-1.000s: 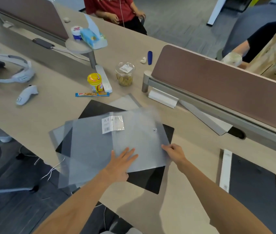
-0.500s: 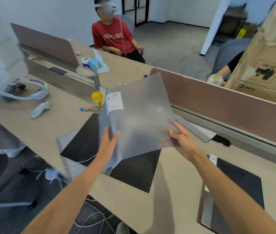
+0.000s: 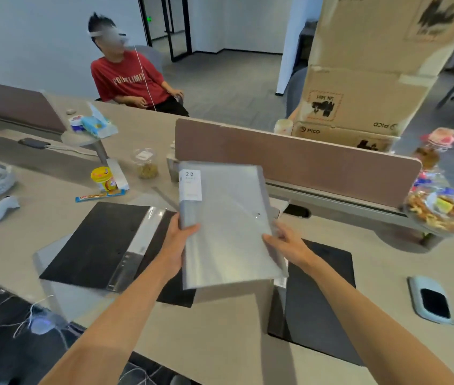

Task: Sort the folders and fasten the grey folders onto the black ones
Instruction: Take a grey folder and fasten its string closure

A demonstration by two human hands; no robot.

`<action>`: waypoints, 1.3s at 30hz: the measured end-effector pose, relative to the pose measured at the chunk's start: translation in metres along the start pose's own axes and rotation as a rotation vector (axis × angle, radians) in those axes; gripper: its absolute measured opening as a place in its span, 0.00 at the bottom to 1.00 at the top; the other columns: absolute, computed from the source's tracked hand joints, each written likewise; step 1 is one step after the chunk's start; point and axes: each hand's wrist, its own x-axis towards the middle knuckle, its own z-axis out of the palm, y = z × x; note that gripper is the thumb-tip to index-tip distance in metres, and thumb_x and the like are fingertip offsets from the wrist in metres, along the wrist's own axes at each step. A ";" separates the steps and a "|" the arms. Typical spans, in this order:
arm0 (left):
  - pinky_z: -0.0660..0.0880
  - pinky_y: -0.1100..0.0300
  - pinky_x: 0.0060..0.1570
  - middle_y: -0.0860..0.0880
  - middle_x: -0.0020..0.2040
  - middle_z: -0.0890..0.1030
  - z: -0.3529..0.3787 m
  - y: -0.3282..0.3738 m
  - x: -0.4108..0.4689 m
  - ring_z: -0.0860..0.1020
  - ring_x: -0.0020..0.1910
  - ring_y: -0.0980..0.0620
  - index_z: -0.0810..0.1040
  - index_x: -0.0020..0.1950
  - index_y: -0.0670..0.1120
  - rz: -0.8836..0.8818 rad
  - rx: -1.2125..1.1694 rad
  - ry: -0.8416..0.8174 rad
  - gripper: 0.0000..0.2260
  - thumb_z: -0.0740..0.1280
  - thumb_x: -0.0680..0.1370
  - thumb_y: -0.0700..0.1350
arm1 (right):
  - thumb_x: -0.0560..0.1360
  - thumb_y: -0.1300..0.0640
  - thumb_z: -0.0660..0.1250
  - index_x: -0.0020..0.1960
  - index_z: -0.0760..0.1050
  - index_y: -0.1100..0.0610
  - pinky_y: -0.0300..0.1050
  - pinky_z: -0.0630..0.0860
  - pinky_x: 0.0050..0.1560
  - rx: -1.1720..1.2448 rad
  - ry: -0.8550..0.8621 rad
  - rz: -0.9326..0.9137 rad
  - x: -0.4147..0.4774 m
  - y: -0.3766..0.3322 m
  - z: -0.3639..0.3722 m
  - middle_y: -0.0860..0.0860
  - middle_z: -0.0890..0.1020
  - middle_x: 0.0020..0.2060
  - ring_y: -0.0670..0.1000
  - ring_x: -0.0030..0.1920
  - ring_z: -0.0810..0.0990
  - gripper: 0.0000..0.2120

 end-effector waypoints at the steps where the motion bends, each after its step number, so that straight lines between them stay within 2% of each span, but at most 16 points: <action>1: 0.75 0.40 0.60 0.43 0.61 0.79 0.005 -0.010 0.000 0.79 0.59 0.41 0.68 0.69 0.49 -0.010 0.029 -0.015 0.28 0.72 0.72 0.42 | 0.77 0.45 0.63 0.68 0.69 0.56 0.43 0.72 0.55 -0.149 -0.004 0.041 -0.005 0.012 -0.002 0.48 0.75 0.58 0.51 0.58 0.76 0.23; 3: 0.75 0.42 0.58 0.44 0.61 0.79 0.005 -0.032 0.004 0.79 0.58 0.41 0.68 0.70 0.51 -0.066 0.086 -0.029 0.26 0.70 0.74 0.41 | 0.77 0.41 0.62 0.58 0.76 0.57 0.44 0.74 0.50 -0.407 -0.041 0.117 -0.011 0.037 -0.005 0.50 0.79 0.52 0.51 0.51 0.78 0.21; 6: 0.75 0.40 0.59 0.45 0.60 0.81 -0.008 -0.063 0.014 0.80 0.58 0.40 0.70 0.69 0.55 -0.158 0.147 -0.050 0.26 0.72 0.73 0.44 | 0.78 0.44 0.61 0.43 0.78 0.57 0.46 0.75 0.43 -0.646 -0.134 0.131 -0.013 0.063 -0.008 0.52 0.81 0.42 0.54 0.44 0.80 0.17; 9: 0.76 0.47 0.57 0.46 0.60 0.80 -0.021 -0.083 0.028 0.80 0.56 0.44 0.70 0.70 0.51 -0.191 0.250 -0.007 0.22 0.69 0.77 0.41 | 0.79 0.55 0.59 0.47 0.79 0.60 0.49 0.75 0.46 -0.819 -0.186 0.058 -0.006 0.069 -0.001 0.54 0.81 0.47 0.56 0.47 0.79 0.12; 11: 0.75 0.52 0.55 0.45 0.62 0.78 -0.035 -0.095 0.038 0.78 0.56 0.45 0.69 0.71 0.47 -0.187 0.399 0.024 0.22 0.68 0.77 0.39 | 0.79 0.58 0.58 0.48 0.78 0.59 0.48 0.72 0.45 -0.898 -0.199 0.055 0.002 0.072 0.009 0.54 0.80 0.50 0.57 0.49 0.78 0.10; 15: 0.70 0.47 0.62 0.39 0.68 0.72 -0.068 -0.115 0.055 0.72 0.65 0.38 0.63 0.75 0.42 -0.207 0.904 0.167 0.29 0.68 0.76 0.40 | 0.77 0.60 0.58 0.48 0.78 0.56 0.49 0.73 0.46 -1.000 -0.316 0.097 0.018 0.081 0.031 0.56 0.79 0.49 0.57 0.50 0.77 0.10; 17: 0.66 0.45 0.67 0.38 0.73 0.66 -0.072 -0.121 0.053 0.64 0.71 0.37 0.64 0.74 0.41 -0.043 1.272 0.205 0.29 0.69 0.74 0.40 | 0.77 0.60 0.58 0.53 0.79 0.57 0.50 0.73 0.47 -1.032 -0.357 0.115 0.021 0.083 0.038 0.58 0.79 0.51 0.59 0.53 0.77 0.12; 19: 0.61 0.47 0.71 0.39 0.76 0.62 -0.065 -0.128 0.051 0.61 0.74 0.38 0.66 0.73 0.42 0.164 1.457 0.013 0.28 0.70 0.74 0.42 | 0.77 0.59 0.58 0.53 0.78 0.58 0.49 0.73 0.44 -1.057 -0.425 0.155 0.024 0.080 0.041 0.58 0.79 0.48 0.60 0.51 0.77 0.11; 21: 0.51 0.48 0.75 0.43 0.78 0.59 -0.052 -0.136 0.050 0.56 0.78 0.42 0.64 0.76 0.47 0.220 1.521 -0.298 0.29 0.68 0.76 0.48 | 0.78 0.58 0.58 0.51 0.77 0.57 0.48 0.72 0.43 -1.038 -0.520 0.243 0.027 0.073 0.045 0.55 0.78 0.43 0.58 0.47 0.77 0.10; 24: 0.43 0.45 0.77 0.47 0.81 0.48 -0.040 -0.147 0.059 0.46 0.80 0.46 0.56 0.78 0.52 0.183 1.602 -0.532 0.34 0.66 0.76 0.58 | 0.78 0.58 0.59 0.51 0.79 0.57 0.50 0.76 0.54 -0.815 -0.592 0.325 0.036 0.065 0.050 0.54 0.81 0.49 0.57 0.51 0.79 0.10; 25: 0.43 0.45 0.77 0.47 0.81 0.45 -0.039 -0.149 0.063 0.43 0.80 0.46 0.54 0.79 0.53 0.164 1.630 -0.559 0.36 0.65 0.75 0.61 | 0.78 0.58 0.59 0.49 0.78 0.58 0.50 0.78 0.54 -0.689 -0.581 0.332 0.039 0.063 0.054 0.55 0.81 0.48 0.55 0.48 0.79 0.10; 28: 0.44 0.46 0.77 0.49 0.81 0.43 -0.045 -0.155 0.072 0.42 0.80 0.48 0.50 0.79 0.55 0.167 1.696 -0.616 0.39 0.63 0.74 0.66 | 0.79 0.61 0.59 0.39 0.76 0.54 0.41 0.76 0.40 -0.371 -0.504 0.313 0.048 0.055 0.072 0.48 0.80 0.37 0.45 0.36 0.78 0.12; 32: 0.46 0.52 0.76 0.51 0.81 0.46 -0.055 -0.158 0.082 0.45 0.80 0.50 0.50 0.80 0.51 0.235 1.661 -0.640 0.44 0.64 0.71 0.68 | 0.77 0.66 0.62 0.40 0.78 0.56 0.32 0.73 0.36 -0.283 -0.447 0.275 0.067 0.056 0.113 0.50 0.82 0.36 0.43 0.33 0.79 0.11; 35: 0.48 0.53 0.77 0.52 0.81 0.45 -0.064 -0.157 0.091 0.44 0.80 0.53 0.46 0.80 0.48 0.227 1.618 -0.695 0.47 0.66 0.71 0.67 | 0.74 0.64 0.65 0.44 0.82 0.60 0.39 0.77 0.44 -0.395 -0.466 0.241 0.082 0.060 0.145 0.55 0.84 0.40 0.51 0.38 0.82 0.06; 37: 0.47 0.53 0.78 0.53 0.81 0.44 -0.069 -0.157 0.094 0.43 0.80 0.54 0.45 0.80 0.48 0.234 1.599 -0.714 0.47 0.65 0.71 0.67 | 0.73 0.60 0.67 0.45 0.83 0.60 0.45 0.77 0.50 -0.488 -0.435 0.226 0.091 0.062 0.159 0.56 0.85 0.43 0.52 0.43 0.82 0.06; 39: 0.45 0.55 0.77 0.53 0.81 0.44 -0.072 -0.160 0.094 0.42 0.79 0.54 0.45 0.80 0.48 0.244 1.579 -0.718 0.47 0.65 0.72 0.67 | 0.72 0.57 0.68 0.42 0.83 0.61 0.46 0.77 0.49 -0.472 -0.342 0.254 0.102 0.069 0.166 0.56 0.85 0.41 0.52 0.41 0.81 0.08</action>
